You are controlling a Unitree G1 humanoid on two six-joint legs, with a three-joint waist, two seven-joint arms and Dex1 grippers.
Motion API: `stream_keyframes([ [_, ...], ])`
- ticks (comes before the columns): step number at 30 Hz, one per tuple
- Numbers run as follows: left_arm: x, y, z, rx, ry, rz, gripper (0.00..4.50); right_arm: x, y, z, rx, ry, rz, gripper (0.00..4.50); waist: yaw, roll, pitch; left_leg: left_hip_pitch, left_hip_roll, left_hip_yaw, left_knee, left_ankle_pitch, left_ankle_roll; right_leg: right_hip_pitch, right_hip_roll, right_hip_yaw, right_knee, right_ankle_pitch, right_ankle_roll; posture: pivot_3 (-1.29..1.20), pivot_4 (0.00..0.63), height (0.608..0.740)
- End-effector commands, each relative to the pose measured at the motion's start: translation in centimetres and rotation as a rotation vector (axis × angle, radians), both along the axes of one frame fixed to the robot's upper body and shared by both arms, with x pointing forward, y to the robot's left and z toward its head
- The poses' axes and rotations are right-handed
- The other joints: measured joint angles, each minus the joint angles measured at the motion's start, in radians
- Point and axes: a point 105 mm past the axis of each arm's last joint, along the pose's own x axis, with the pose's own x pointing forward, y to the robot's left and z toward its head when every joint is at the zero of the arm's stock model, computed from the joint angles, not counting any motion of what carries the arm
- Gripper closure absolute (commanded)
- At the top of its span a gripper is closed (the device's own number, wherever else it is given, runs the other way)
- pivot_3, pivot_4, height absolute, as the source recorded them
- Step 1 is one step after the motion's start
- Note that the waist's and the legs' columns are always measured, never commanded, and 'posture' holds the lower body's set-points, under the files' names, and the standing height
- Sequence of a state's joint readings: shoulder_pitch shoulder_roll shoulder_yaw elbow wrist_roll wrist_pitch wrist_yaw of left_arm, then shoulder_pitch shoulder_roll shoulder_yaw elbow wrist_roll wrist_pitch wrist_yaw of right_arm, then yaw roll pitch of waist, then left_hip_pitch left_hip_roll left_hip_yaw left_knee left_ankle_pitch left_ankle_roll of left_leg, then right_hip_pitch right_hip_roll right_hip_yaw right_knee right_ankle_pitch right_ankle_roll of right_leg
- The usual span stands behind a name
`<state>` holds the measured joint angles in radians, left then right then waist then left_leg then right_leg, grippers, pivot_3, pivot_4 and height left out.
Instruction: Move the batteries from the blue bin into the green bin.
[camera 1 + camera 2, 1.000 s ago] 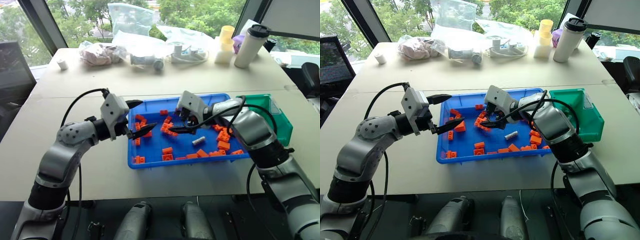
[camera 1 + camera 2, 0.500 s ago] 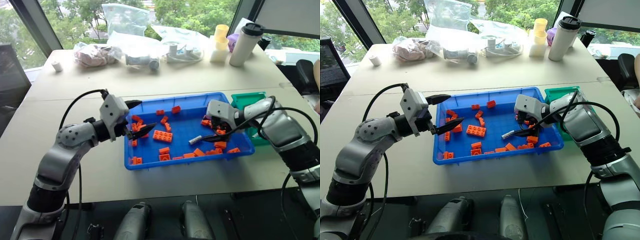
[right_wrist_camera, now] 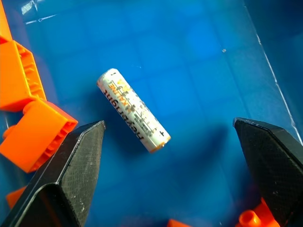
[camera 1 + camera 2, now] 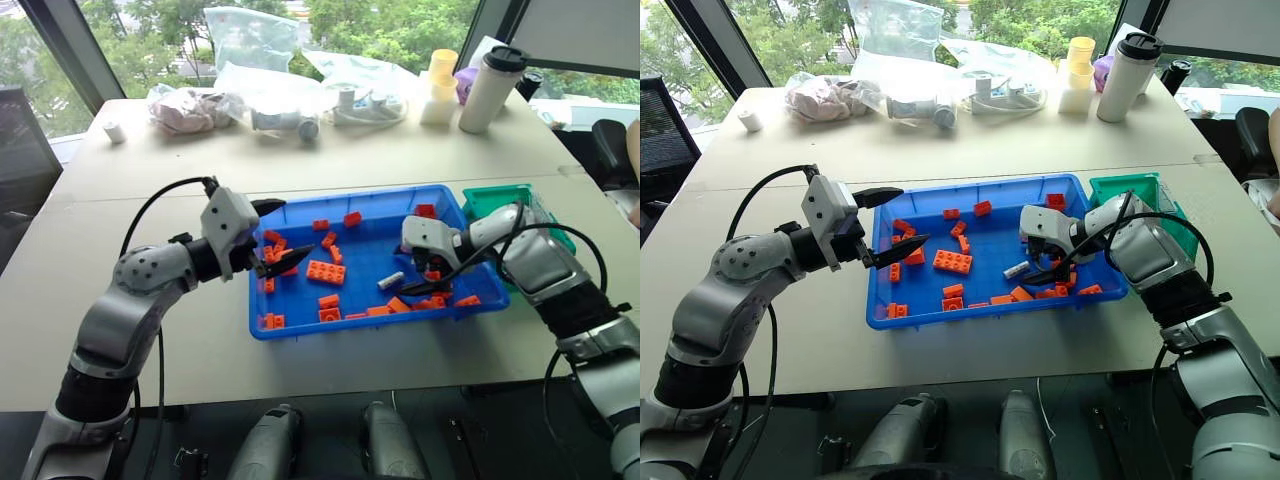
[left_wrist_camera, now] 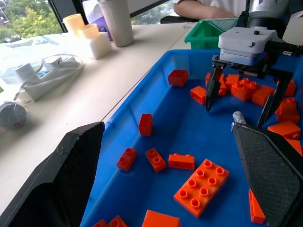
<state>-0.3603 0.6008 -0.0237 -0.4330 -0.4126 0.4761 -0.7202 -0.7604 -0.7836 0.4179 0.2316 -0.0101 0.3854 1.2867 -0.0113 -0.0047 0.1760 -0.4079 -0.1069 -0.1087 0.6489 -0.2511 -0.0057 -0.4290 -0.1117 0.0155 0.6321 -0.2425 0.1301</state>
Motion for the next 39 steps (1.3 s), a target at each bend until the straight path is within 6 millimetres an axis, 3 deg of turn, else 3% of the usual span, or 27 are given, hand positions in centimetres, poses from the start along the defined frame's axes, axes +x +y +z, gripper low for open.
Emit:
stream_keyframes([
  [1, -0.2, -0.2, 0.9, 0.001, -0.043, -0.008, 0.00, 0.5, 0.1, 0.4, -0.014, -0.021, 0.009, 0.27, 0.001, 0.000, 0.000, 0.000, 0.000, 0.000, 0.000, 0.000, 0.000, 0.000, 0.000, 0.000, 0.000, 0.000, 0.000, 0.00, 0.150, 0.740],
  [3, -0.3, -0.1, 0.9, 0.001, -0.043, -0.007, 0.00, 0.6, 0.1, 0.2, -0.020, -0.012, 0.010, 0.94, 0.001, 0.000, 0.000, 0.000, 0.000, 0.000, 0.000, 0.000, 0.000, 0.000, 0.000, 0.000, 0.000, 0.000, 0.000, 0.00, 0.150, 0.740],
  [9, -0.5, 0.1, 0.8, 0.004, -0.042, 0.001, 0.00, 0.6, -0.2, 0.7, -0.026, -0.023, 0.008, 4.11, 0.001, 0.000, 0.000, 0.000, 0.000, 0.000, 0.000, 0.000, 0.000, 0.000, 0.000, 0.000, 0.000, 0.000, 0.000, 0.00, 0.150, 0.740],
  [10, -0.5, 0.0, 0.8, 0.004, -0.042, 0.000, 0.00, 0.6, -0.1, 1.0, -0.015, -0.032, 0.005, 4.46, 0.001, 0.000, 0.000, 0.000, 0.000, 0.000, 0.000, 0.000, 0.000, 0.000, 0.000, 0.000, 0.000, 0.000, 0.000, 0.00, 0.150, 0.740],
  [14, -0.4, 0.0, 0.8, 0.002, -0.045, -0.001, 0.00, 1.1, 0.1, 4.9, 0.089, -0.138, -0.027, 4.46, 0.001, 0.000, 0.000, 0.000, 0.000, 0.000, 0.000, 0.000, 0.000, 0.000, 0.000, 0.000, 0.000, 0.000, 0.000, 0.00, 0.150, 0.740],
  [16, -0.5, 0.0, 0.8, 0.001, -0.043, -0.002, 0.00, 1.9, -0.8, 7.8, 0.166, -0.218, -0.116, 4.46, 0.001, 0.000, 0.000, 0.000, 0.000, 0.000, 0.000, 0.000, 0.000, 0.000, 0.000, 0.000, 0.000, 0.000, 0.000, 0.00, 0.150, 0.740],
  [19, -0.5, -0.1, 0.6, -0.004, -0.033, -0.011, 0.00, 2.9, -5.2, 12.4, 0.229, -0.382, -0.328, 4.46, 0.007, 0.000, 0.000, 0.000, -0.001, 0.000, 0.000, 0.000, 0.000, 0.000, 0.000, 0.000, 0.000, 0.000, 0.000, 0.00, 0.150, 0.740],
  [21, -0.5, -0.2, 0.6, -0.007, -0.027, -0.018, 0.00, 2.9, -7.8, 13.6, 0.237, -0.422, -0.436, 4.46, 0.019, 0.000, 0.000, 0.000, -0.001, 0.000, 0.000, 0.000, 0.000, 0.000, -0.001, 0.000, 0.000, 0.000, 0.000, 0.00, 0.150, 0.740],
  [27, -0.2, -0.5, 0.6, -0.010, -0.025, -0.040, 0.00, 1.5, -15.2, 12.9, 0.096, -0.457, -0.656, 4.46, 0.024, 0.000, 0.000, 0.000, -0.001, 0.001, 0.000, 0.000, 0.000, 0.001, -0.001, 0.000, -0.001, 0.000, 0.000, 0.00, 0.150, 0.740],
  [35, 0.1, -0.8, 0.4, 0.000, -0.023, -0.062, 0.00, 0.5, -16.8, 9.9, 0.039, -0.393, -0.693, 4.46, 0.004, 0.001, 0.000, 0.000, 0.000, 0.002, -0.001, 0.000, 0.000, 0.000, 0.000, 0.001, 0.000, 0.000, 0.000, 0.00, 0.150, 0.740],
  [39, 0.1, -0.8, 0.4, 0.014, -0.022, -0.071, 0.00, 0.3, -17.2, 9.5, 0.060, -0.387, -0.718, 2.49, 0.002, 0.001, 0.000, 0.000, 0.000, 0.002, 0.000, 0.000, 0.000, 0.000, -0.001, 0.001, 0.000, 0.000, 0.000, 0.00, 0.150, 0.740],
])
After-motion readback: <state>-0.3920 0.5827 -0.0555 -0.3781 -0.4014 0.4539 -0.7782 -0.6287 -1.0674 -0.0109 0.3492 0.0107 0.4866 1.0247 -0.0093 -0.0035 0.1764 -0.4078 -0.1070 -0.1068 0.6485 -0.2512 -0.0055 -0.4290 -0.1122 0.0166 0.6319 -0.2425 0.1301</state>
